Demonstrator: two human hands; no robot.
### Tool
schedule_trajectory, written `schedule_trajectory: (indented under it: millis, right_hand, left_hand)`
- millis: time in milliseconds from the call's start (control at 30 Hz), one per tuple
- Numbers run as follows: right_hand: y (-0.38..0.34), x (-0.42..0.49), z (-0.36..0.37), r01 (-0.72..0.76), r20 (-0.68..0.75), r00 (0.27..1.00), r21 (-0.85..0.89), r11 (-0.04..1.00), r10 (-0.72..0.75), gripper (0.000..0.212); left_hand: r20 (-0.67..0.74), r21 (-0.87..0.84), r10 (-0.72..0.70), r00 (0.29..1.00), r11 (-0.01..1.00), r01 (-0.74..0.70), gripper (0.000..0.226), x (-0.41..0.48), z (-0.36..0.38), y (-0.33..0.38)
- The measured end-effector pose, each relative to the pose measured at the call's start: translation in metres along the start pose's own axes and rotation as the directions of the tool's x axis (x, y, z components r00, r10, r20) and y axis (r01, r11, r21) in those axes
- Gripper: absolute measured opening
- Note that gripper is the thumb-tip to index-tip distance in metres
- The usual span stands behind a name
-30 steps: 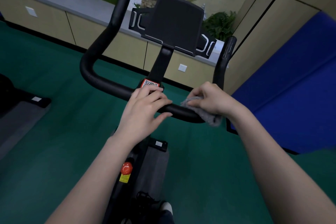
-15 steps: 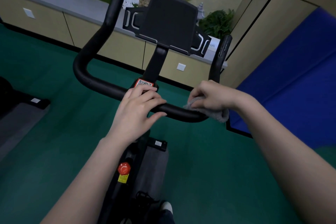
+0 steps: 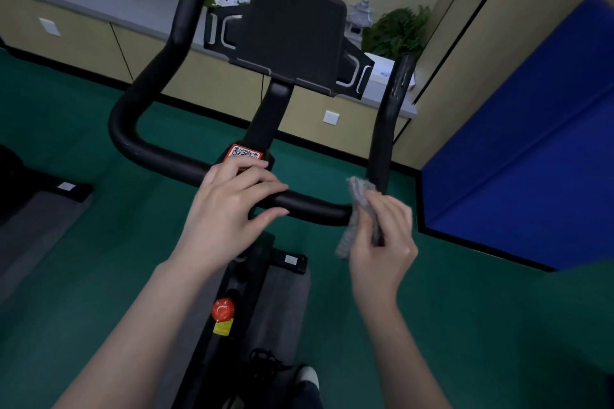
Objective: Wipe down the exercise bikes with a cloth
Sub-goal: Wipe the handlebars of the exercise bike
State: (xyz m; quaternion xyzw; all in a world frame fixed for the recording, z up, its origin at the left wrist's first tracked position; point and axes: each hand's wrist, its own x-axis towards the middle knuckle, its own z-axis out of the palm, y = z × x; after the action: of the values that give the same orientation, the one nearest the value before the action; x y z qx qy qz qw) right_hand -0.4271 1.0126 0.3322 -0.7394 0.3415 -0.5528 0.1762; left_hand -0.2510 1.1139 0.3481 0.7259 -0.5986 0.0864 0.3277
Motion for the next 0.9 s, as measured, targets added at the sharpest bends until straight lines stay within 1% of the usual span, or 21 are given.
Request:
schedule_trajectory:
  millis: [100, 200, 267, 300, 333, 367, 400, 433, 567, 633, 700, 733, 767, 800, 900]
  right_hand:
    - [0.006, 0.005, 0.003, -0.179, -0.155, 0.971, 0.048, 0.983, 0.185, 0.025]
    - [-0.002, -0.005, 0.009, -0.215, -0.192, 0.953, 0.112, 0.970, 0.234, 0.022]
    - [-0.003, -0.005, 0.009, -0.271, -0.210, 0.928, 0.187, 0.944, 0.308, 0.021]
    - [0.000, -0.001, 0.009, -0.341, -0.228, 0.892, 0.230, 0.911, 0.391, 0.020]
    - [0.003, 0.005, 0.009, -0.436, -0.236, 0.830, 0.290, 0.852, 0.505, 0.019]
    - [0.006, 0.010, 0.010, -0.524, -0.234, 0.751, 0.358, 0.773, 0.617, 0.019]
    - [0.007, 0.015, 0.011, -0.577, -0.223, 0.681, 0.424, 0.698, 0.698, 0.019]
    - [0.007, 0.016, 0.013, -0.596, -0.207, 0.635, 0.482, 0.643, 0.744, 0.018]
    - [-0.009, -0.005, 0.018, -0.630, -0.121, 0.524, 0.612, 0.478, 0.843, 0.018]
    - [-0.013, -0.012, 0.016, -0.662, -0.034, 0.430, 0.668, 0.341, 0.902, 0.020]
    - [-0.009, -0.007, 0.015, -0.680, 0.088, 0.333, 0.712, 0.174, 0.939, 0.021]
    - [-0.007, -0.003, 0.014, -0.682, 0.156, 0.300, 0.725, 0.097, 0.941, 0.022]
    - [-0.006, -0.001, 0.013, -0.686, 0.211, 0.279, 0.726, 0.041, 0.937, 0.022]
    - [-0.006, -0.001, 0.011, -0.694, 0.247, 0.267, 0.719, 0.008, 0.931, 0.023]
    - [-0.012, -0.014, 0.009, -0.722, 0.303, 0.273, 0.691, -0.014, 0.913, 0.024]
  left_hand:
    - [0.007, 0.009, -0.003, 1.000, 1.000, 0.003, 0.031, 0.000, 0.000, -0.001]
    - [0.012, 0.017, -0.006, 1.000, 1.000, 0.006, 0.031, 0.000, 0.000, -0.001]
    - [0.019, 0.020, -0.006, 1.000, 1.000, 0.006, 0.033, 0.000, 0.001, 0.000]
    - [0.020, 0.020, -0.005, 1.000, 1.000, 0.005, 0.034, 0.000, 0.001, 0.000]
    - [0.019, 0.019, -0.004, 1.000, 1.000, 0.004, 0.034, 0.000, 0.001, 0.000]
    - [0.018, 0.018, -0.003, 1.000, 1.000, 0.003, 0.034, 0.000, 0.000, 0.000]
    - [0.017, 0.016, -0.003, 1.000, 1.000, 0.003, 0.034, 0.000, 0.000, 0.000]
    - [0.017, 0.016, -0.004, 1.000, 1.000, 0.004, 0.034, 0.000, 0.001, 0.000]
    - [0.010, 0.021, -0.005, 1.000, 1.000, 0.005, 0.034, 0.000, 0.002, -0.001]
    - [0.009, 0.028, 0.001, 1.000, 1.000, -0.002, 0.035, 0.001, 0.002, -0.001]
    - [0.014, 0.039, 0.010, 1.000, 0.999, -0.010, 0.035, 0.001, 0.002, -0.002]
    - [0.017, 0.044, 0.013, 1.000, 0.999, -0.014, 0.034, 0.001, 0.002, -0.002]
    - [0.020, 0.047, 0.015, 1.000, 0.999, -0.016, 0.034, 0.001, 0.002, -0.002]
    - [0.021, 0.048, 0.016, 1.000, 0.999, -0.017, 0.034, 0.000, 0.002, -0.003]
    - [0.020, 0.058, 0.018, 1.000, 0.998, -0.019, 0.035, 0.000, 0.002, -0.004]
